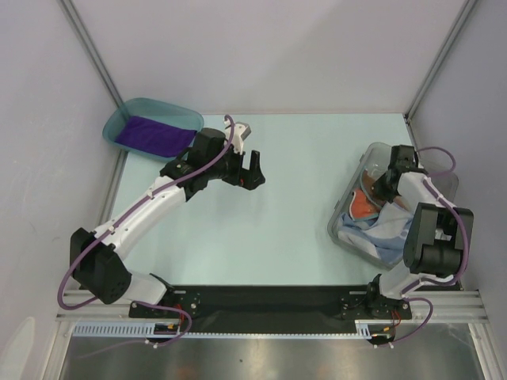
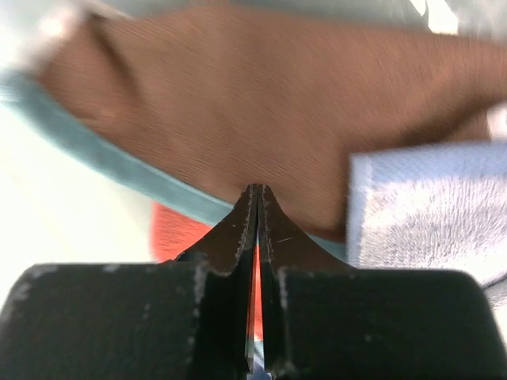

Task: Fold and stack the towels
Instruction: Grab crumpled towel, then move the towel to the center of the board

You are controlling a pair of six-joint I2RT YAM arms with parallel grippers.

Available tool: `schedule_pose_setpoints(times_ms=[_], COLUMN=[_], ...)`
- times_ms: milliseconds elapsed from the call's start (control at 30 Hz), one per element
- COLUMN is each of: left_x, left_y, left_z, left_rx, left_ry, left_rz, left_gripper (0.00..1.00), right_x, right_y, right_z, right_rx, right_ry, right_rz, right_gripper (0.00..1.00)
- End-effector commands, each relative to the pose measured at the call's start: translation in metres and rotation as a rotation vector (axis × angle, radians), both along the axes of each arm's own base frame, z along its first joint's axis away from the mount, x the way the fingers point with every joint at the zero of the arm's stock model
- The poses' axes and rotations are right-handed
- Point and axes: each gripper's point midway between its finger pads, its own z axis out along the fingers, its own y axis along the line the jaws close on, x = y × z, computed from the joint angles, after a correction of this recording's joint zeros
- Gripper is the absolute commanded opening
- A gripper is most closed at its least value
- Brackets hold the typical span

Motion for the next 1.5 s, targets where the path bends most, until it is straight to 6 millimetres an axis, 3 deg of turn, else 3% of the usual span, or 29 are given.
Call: schedule_pose_setpoints(times_ms=[0,67,167,233,267,300,333,433,567,667,767,833,867,900,967,1067,1100,1233,1300,1333,1400,1467], left_x=[-0.003,-0.003,-0.004,-0.004,-0.005,-0.005,-0.005,-0.007,-0.006,-0.006,-0.006,-0.006,-0.004,-0.004,0.000,0.002,0.002,0.002,0.001,0.001,-0.001,0.000], left_y=[-0.003,-0.003,-0.003,-0.003,-0.004,-0.005,-0.006,-0.008,-0.009,-0.010,-0.008,-0.006,-0.007,-0.007,-0.005,-0.004,-0.003,0.003,0.008,0.009,0.015,0.025], left_z=[0.008,0.008,0.009,0.009,0.010,0.010,0.009,0.010,0.011,0.008,0.005,0.005,0.008,0.008,0.011,0.017,0.020,0.034,0.043,0.045,0.055,0.066], left_rx=[-0.019,-0.020,-0.023,-0.025,-0.028,-0.033,-0.036,-0.051,-0.052,-0.055,-0.039,-0.034,-0.034,-0.034,-0.030,-0.035,-0.040,-0.058,-0.061,-0.062,-0.067,-0.058], left_ry=[-0.027,-0.028,-0.031,-0.032,-0.031,-0.028,-0.024,-0.020,-0.021,-0.019,-0.015,-0.022,-0.032,-0.036,-0.045,-0.053,-0.060,-0.106,-0.132,-0.138,-0.168,-0.206], left_rz=[-0.022,-0.022,-0.025,-0.026,-0.028,-0.031,-0.033,-0.042,-0.044,-0.047,-0.044,-0.040,-0.043,-0.042,-0.024,-0.002,0.003,0.029,0.049,0.057,0.071,0.116], left_gripper=[0.99,0.98,0.98,0.98,0.98,0.98,0.98,0.98,0.98,0.98,0.97,0.97,0.92,0.91,0.91,0.91,0.92,0.92,0.92,0.92,0.92,0.93], right_x=[0.037,0.034,0.027,0.026,0.024,0.020,0.013,0.002,-0.001,-0.007,-0.007,-0.002,0.003,0.007,0.017,0.027,0.038,0.039,0.034,0.036,0.031,0.018], right_y=[-0.016,-0.021,-0.016,-0.003,0.005,0.022,0.030,0.026,0.045,0.031,0.008,-0.005,-0.018,-0.023,-0.034,-0.031,-0.031,-0.019,-0.003,0.006,0.036,0.083], right_z=[0.068,0.086,0.096,0.099,0.098,0.092,0.087,0.069,0.029,0.001,-0.005,0.000,0.011,0.021,0.055,0.108,0.139,0.207,0.230,0.254,0.289,0.340], right_rx=[-0.124,-0.175,-0.185,-0.154,-0.170,-0.130,-0.142,-0.204,-0.151,-0.244,-0.315,-0.356,-0.412,-0.445,-0.546,-0.616,-0.628,-0.617,-0.562,-0.554,-0.459,-0.379], right_ry=[-0.193,-0.191,-0.199,-0.216,-0.220,-0.221,-0.190,-0.117,-0.016,0.132,0.194,0.196,0.199,0.194,0.181,0.092,0.018,-0.131,-0.206,-0.277,-0.444,-0.659], right_rz=[0.086,0.110,0.170,0.251,0.375,0.474,0.535,0.595,0.735,0.767,0.706,0.644,0.596,0.578,0.539,0.524,0.503,0.488,0.514,0.529,0.574,0.673], right_gripper=[0.00,0.00,0.00,0.00,0.06,0.32,0.39,0.40,0.48,0.51,0.49,0.35,0.10,0.00,0.00,0.00,0.00,0.00,0.00,0.00,0.00,0.00])
